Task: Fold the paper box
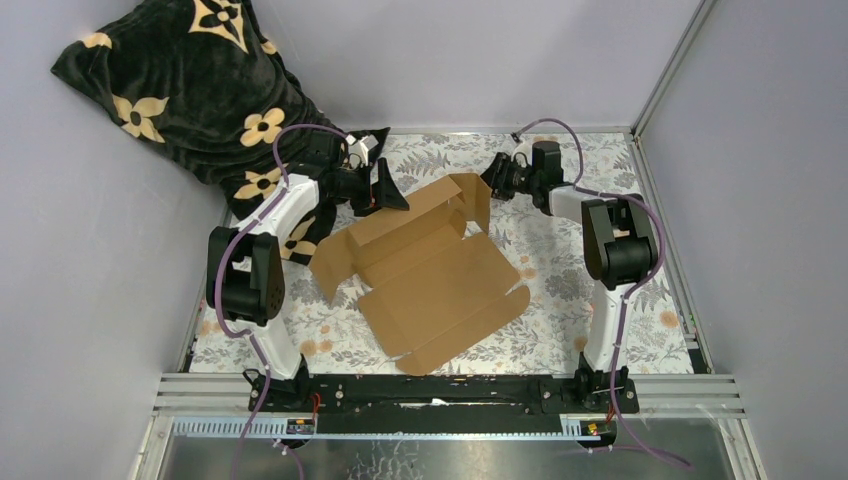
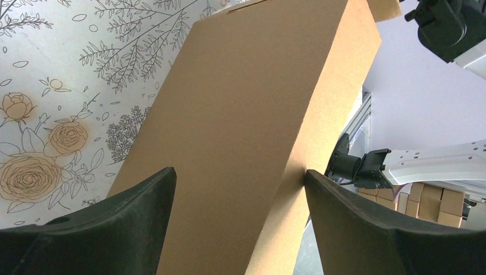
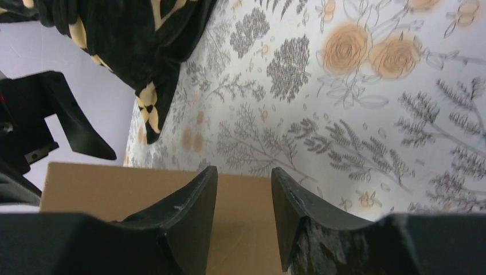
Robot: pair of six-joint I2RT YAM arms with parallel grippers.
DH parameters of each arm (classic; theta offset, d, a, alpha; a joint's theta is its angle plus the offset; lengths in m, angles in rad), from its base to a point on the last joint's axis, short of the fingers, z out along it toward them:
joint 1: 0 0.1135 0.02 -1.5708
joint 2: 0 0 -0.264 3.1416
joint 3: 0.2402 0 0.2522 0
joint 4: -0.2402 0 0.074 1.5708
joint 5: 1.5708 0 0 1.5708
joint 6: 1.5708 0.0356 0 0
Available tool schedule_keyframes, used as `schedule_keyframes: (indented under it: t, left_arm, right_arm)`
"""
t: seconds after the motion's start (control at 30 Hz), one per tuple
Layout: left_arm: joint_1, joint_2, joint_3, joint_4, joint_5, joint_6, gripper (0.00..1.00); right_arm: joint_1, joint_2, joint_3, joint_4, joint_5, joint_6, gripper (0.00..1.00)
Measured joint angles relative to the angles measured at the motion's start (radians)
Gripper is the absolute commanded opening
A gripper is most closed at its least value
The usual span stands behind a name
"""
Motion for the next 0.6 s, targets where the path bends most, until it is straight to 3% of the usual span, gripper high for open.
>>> schedule_keyframes:
  t: [0.33,0.6]
  left_arm:
    - [0.006,0.013,0.014,-0.013,0.002,-0.001,0.88]
    - [0.027,0.053,0.069,-0.028,0.002,-0.003,0.88]
  right_arm:
    - [0.005,-0.093,-0.143,0.071,-0.013,0.002,0.47]
    - [0.005,-0.1,-0.134,0.072,-0.004,0.0,0.48]
